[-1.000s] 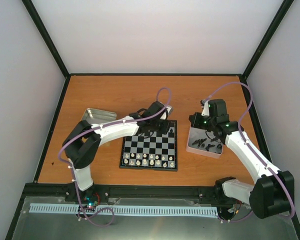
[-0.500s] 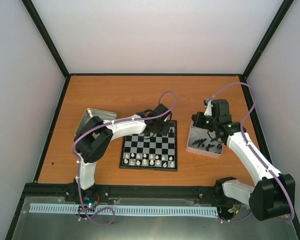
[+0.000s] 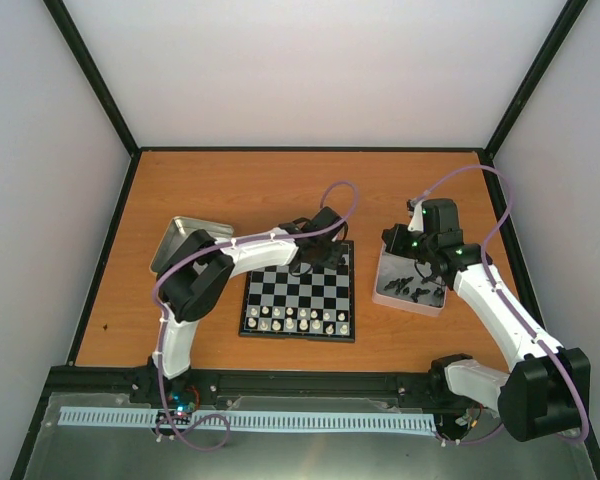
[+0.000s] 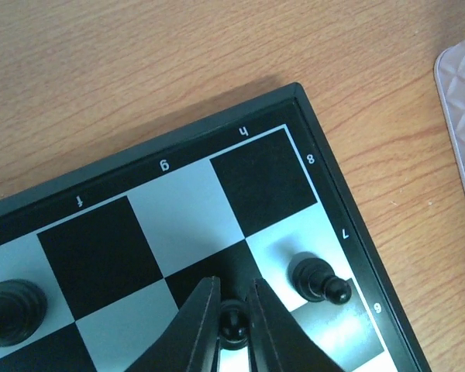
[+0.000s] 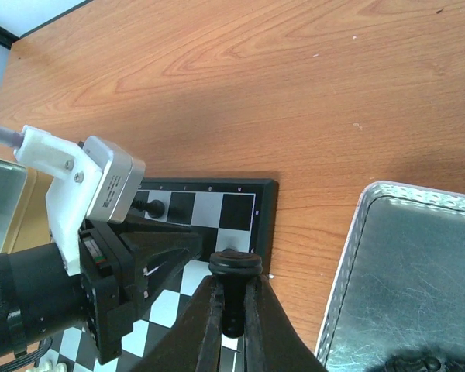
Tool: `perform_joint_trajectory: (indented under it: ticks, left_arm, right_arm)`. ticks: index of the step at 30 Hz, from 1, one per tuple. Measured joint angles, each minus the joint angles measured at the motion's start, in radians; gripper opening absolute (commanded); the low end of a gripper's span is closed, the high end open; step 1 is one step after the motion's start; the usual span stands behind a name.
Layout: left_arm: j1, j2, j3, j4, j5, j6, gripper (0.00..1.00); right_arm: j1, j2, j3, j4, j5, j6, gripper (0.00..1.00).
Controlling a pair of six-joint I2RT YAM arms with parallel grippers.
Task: Set up the chess pieces on the board
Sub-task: Place the chess piece on the chessboard.
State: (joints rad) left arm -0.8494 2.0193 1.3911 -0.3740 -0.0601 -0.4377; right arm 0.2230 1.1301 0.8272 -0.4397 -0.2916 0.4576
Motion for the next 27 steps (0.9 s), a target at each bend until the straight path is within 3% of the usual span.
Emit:
perform_joint_trajectory:
  ticks: [17, 27]
  left_arm:
    - [0.000, -0.017, 0.010, -0.018, 0.012, 0.003, 0.32]
    - [0.029, -0.396, -0.112, 0.038, 0.065, -0.027, 0.37]
  right_arm:
    - [-0.001, -0.014, 0.000, -0.018, -0.041, 0.003, 0.03]
    - [-0.002, 0.062, 0.000, 0.001, -0.307, 0.003, 0.03]
